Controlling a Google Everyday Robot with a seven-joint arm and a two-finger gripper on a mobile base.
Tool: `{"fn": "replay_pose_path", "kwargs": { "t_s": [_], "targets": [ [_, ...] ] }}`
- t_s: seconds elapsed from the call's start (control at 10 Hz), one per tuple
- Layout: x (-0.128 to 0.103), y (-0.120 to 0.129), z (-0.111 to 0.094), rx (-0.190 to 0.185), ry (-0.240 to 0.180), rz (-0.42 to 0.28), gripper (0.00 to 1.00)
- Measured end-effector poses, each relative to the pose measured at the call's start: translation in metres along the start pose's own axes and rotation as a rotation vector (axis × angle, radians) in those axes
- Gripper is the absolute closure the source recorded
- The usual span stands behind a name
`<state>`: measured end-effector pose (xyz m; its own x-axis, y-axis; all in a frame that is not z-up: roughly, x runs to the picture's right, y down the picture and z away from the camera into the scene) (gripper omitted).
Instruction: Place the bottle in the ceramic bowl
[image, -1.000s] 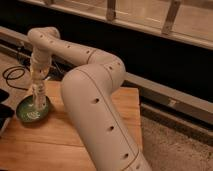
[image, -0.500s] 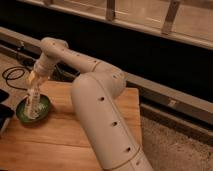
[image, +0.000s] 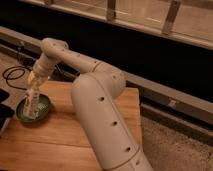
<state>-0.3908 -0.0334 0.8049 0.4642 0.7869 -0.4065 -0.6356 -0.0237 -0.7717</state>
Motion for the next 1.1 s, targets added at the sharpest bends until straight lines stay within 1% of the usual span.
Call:
{"fn": "replay_pose_path", "kwargs": {
  "t_s": [0.1, 0.2, 1.1],
  "targets": [
    [0.0000, -0.0008, -0.0006, 0.000, -0.001, 0.001, 0.42],
    [0.0000, -0.0022, -0.0018, 0.001, -0.002, 0.003, 0.38],
    [0.0001, -0.0018, -0.0013, 0.000, -0.001, 0.002, 0.38]
  ]
}}
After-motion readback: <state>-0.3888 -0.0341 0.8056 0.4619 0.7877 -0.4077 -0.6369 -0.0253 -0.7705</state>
